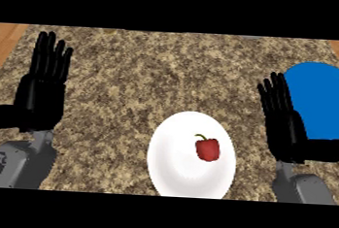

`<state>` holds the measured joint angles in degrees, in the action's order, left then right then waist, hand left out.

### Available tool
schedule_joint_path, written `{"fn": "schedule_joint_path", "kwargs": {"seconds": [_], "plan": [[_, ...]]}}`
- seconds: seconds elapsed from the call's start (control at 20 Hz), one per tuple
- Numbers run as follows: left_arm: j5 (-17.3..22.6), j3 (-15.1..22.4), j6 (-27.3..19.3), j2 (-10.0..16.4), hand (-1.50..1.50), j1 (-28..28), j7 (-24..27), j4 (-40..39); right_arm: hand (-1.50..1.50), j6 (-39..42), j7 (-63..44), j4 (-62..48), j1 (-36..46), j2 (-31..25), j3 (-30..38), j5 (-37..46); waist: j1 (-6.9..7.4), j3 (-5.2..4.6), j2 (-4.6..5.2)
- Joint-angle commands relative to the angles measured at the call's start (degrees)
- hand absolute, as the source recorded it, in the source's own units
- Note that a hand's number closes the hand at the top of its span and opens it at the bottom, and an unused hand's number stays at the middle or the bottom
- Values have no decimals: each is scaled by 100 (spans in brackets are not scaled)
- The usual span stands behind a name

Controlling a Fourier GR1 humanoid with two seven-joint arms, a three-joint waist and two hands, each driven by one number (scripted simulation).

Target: Pick the bell pepper from the plate and place it in the plate

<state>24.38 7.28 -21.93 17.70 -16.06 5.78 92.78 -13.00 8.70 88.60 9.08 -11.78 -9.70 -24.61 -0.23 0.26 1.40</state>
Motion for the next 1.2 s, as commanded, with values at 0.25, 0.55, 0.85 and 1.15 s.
{"fn": "schedule_joint_path", "kwargs": {"seconds": [0.25, 0.55, 0.85, 1.15], "plan": [[-590, 566, 476, 814, 0, 437, -813, -1071, 150, 2423, 44, -198, 1159, -1313, -1145, 718, 376, -16, -9], [-508, 588, 720, 781, 0, 556, -1000, -1348, -150, 1826, 3027, -1716, 478, -1293, -628, 1834, 93, -9, -74], [-583, 603, 769, 723, 0, 469, -1214, -1287, -150, 1920, 3367, -2486, 1227, -1712, -1268, 3258, 112, -22, -121], [-694, 358, 1006, 690, 0, 573, -932, -1609, -150, 2004, 2994, -2247, 1274, -2086, -1270, 3894, 32, -29, -140]]}}
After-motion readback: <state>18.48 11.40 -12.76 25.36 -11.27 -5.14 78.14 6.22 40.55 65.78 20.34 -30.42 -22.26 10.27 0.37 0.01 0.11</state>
